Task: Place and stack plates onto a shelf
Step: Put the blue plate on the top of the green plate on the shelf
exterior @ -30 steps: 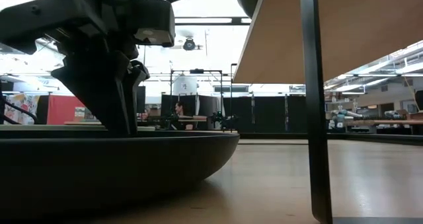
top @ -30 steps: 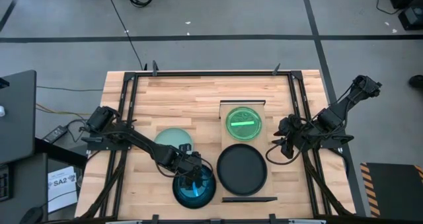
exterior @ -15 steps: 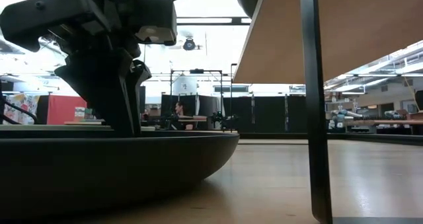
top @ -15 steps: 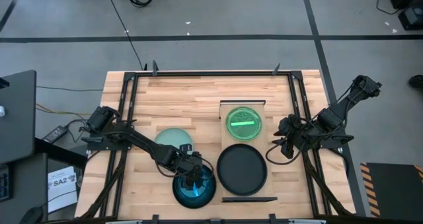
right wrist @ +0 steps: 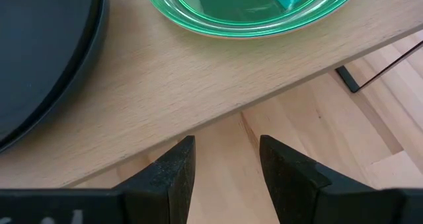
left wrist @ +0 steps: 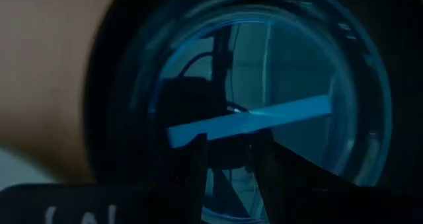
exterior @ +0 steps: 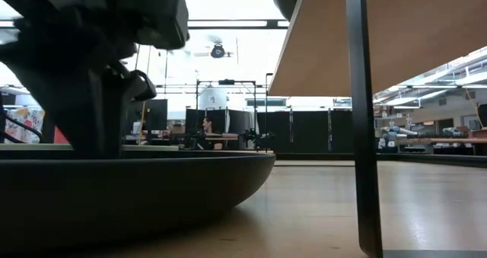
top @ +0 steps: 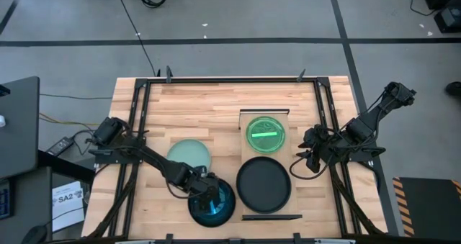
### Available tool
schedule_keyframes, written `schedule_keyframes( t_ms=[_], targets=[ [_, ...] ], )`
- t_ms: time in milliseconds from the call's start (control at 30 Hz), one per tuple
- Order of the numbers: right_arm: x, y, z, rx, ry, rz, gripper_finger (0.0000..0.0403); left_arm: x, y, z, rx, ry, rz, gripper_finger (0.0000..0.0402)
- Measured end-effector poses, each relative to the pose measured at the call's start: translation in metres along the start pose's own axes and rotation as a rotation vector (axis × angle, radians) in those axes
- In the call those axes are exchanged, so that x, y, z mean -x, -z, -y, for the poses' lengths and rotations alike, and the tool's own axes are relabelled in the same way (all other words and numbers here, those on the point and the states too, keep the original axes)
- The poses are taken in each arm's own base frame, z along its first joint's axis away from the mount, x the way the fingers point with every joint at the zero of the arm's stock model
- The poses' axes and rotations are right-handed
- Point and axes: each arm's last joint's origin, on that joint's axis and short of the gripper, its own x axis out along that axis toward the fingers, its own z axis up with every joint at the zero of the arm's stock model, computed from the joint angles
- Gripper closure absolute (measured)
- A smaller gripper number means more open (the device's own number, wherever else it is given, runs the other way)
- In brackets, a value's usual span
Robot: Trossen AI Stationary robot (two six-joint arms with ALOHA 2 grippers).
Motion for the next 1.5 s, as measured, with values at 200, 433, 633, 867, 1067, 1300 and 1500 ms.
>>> schedule_keyframes(
  t_ms=[200, 433, 633, 867, 1067, 1300, 1500],
  targets=[
    [0.0, 0.0, 0.0, 0.001, 0.0, 0.0, 0.0228, 0.001, 0.001, 0.012, -0.03, 0.028, 0.052, 0.0276],
    [0.0, 0.0, 0.0, 0.018, 0.0, 0.001, 0.0228, 0.001, -0.008, -0.003, -0.009, -0.128, 0.146, 0.0276],
    [0.0, 0.0, 0.0, 0.018, 0.0, 0.001, 0.0228, 0.001, -0.017, -0.018, -0.033, -0.166, 0.154, 0.0276],
    [0.0, 0.0, 0.0, 0.017, 0.0, 0.001, 0.0228, 0.001, -0.022, -0.026, -0.068, -0.18, 0.15, 0.0276],
    [0.0, 0.0, -0.001, 0.015, -0.005, 0.004, 0.0228, -0.001, -0.02, -0.023, -0.08, -0.161, 0.137, 0.0276],
    [0.0, -0.001, -0.001, 0.013, -0.008, 0.006, 0.0228, -0.009, -0.02, -0.025, -0.077, -0.167, 0.133, 0.0276],
    [-0.001, -0.001, -0.002, 0.014, -0.006, 0.004, 0.0228, -0.008, -0.02, -0.024, -0.076, -0.164, 0.137, 0.0276]
  ],
)
